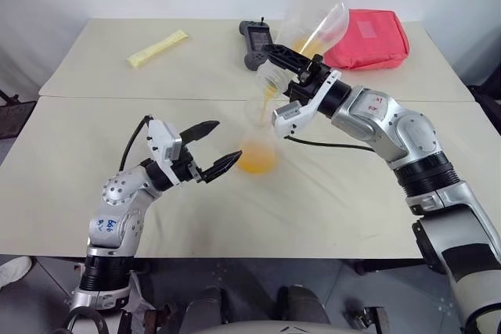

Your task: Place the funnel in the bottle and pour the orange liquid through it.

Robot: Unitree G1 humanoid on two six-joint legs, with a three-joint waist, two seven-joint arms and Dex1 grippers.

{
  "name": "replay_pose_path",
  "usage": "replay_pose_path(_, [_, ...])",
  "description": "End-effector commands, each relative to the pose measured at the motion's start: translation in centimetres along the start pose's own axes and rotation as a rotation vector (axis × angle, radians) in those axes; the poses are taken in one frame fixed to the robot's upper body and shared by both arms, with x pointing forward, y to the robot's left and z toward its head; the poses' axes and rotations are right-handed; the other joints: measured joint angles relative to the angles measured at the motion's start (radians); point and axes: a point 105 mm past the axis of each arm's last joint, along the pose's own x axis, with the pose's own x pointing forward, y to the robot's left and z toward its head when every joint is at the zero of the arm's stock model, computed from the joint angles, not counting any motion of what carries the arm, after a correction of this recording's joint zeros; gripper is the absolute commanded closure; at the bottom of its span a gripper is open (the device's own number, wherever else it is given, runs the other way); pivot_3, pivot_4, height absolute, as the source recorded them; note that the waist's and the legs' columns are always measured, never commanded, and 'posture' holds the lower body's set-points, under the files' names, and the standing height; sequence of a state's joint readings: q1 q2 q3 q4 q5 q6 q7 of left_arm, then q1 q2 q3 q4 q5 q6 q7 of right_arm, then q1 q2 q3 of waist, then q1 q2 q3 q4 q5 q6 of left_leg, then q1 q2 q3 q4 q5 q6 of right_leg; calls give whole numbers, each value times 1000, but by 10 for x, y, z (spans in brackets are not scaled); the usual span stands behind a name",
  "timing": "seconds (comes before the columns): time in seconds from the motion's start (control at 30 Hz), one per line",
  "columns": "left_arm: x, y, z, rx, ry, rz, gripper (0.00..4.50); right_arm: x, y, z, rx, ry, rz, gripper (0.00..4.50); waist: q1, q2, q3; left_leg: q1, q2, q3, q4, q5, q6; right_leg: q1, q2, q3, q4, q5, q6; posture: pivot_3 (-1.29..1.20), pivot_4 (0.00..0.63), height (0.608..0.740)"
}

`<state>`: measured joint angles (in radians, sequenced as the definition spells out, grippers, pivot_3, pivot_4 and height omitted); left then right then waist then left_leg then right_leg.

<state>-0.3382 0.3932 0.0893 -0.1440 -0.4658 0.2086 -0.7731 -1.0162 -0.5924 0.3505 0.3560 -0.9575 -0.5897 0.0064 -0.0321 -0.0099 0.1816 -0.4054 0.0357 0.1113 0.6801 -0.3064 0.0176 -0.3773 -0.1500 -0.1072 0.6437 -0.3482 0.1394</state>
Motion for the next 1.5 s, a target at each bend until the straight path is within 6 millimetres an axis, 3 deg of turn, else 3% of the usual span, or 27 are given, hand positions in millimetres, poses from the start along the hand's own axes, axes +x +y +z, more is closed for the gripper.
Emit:
replay_pose_path(0.03, [3, -2, 8, 30, -31, -6, 0, 3, -18, -1, -32, -13, -55, 1994, 0, 0, 0, 0, 0, 0, 0, 0, 0, 0, 0, 0, 0, 0, 0, 0, 150, 740])
replay_pose_path(1.5, [7, -1, 9, 31, -51, 3, 0, 0, -13, -5, -81, -26, -52, 1994, -1, 0, 0, 0, 0, 0, 0, 0, 0, 0, 0, 0, 0, 0, 0, 0, 150, 740])
